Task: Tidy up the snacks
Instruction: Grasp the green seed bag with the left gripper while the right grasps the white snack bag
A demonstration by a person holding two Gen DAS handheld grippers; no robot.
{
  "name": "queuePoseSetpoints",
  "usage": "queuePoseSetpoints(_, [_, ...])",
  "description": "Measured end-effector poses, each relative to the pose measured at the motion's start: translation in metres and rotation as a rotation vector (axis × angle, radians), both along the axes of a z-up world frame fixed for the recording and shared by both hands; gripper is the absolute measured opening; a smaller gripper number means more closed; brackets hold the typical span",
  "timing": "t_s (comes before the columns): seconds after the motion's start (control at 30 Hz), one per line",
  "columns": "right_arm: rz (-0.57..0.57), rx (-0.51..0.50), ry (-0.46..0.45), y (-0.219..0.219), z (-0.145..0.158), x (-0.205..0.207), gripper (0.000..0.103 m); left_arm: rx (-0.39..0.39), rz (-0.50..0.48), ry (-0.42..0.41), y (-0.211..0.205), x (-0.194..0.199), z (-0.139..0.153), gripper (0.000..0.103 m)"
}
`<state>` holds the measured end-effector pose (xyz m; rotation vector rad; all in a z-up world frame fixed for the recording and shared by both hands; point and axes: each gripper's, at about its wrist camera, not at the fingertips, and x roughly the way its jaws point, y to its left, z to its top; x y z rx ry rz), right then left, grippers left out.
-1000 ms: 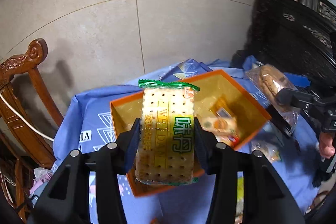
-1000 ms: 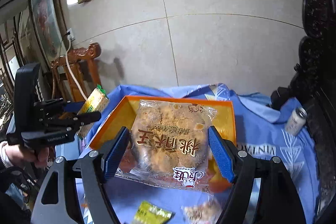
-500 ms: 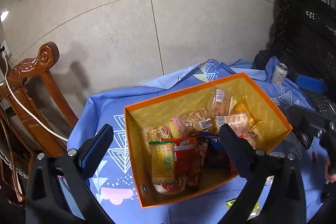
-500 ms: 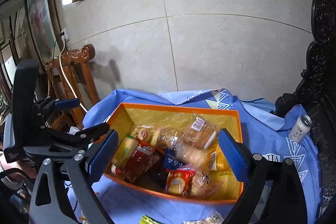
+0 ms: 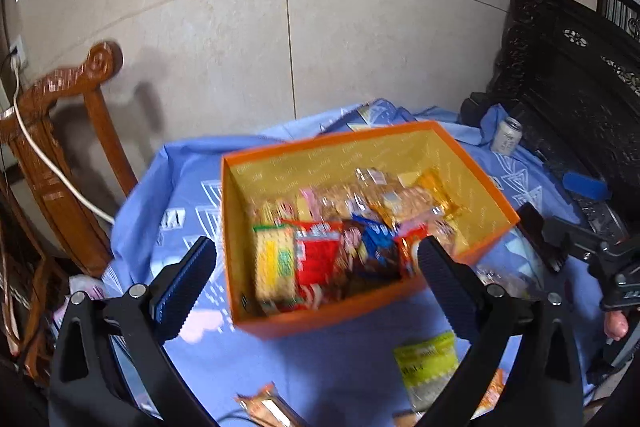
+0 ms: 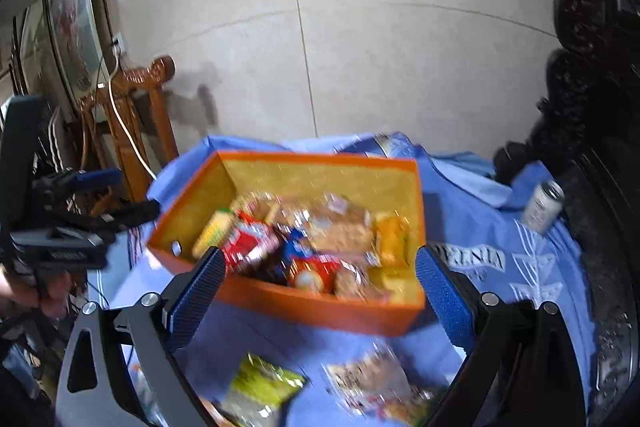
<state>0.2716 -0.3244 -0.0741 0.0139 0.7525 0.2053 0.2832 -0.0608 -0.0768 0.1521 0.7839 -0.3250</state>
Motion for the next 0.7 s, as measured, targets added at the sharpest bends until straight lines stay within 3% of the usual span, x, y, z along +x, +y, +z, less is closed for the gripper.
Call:
queuePoseSetpoints(0.37, [-0.035, -0.006, 0.185, -0.029, -0.087, -0.056, 0.096, -0.016, -0.042, 0.119, 0.002, -0.049, -0.056, 0.099])
queuePoseSetpoints(0.53, [-0.030, -0.005, 0.207, -0.027, -0.106, -0.041, 0.096, -0.011, -0.060, 0.149, 0.000, -0.057, -0.069, 0.099])
queuePoseSetpoints(0.7, [0.030, -0.081, 0.269, -0.017, -0.134, -0.005, 0.096, 0.006, -0.039, 0.180, 0.005, -0.054, -0.078, 0.099])
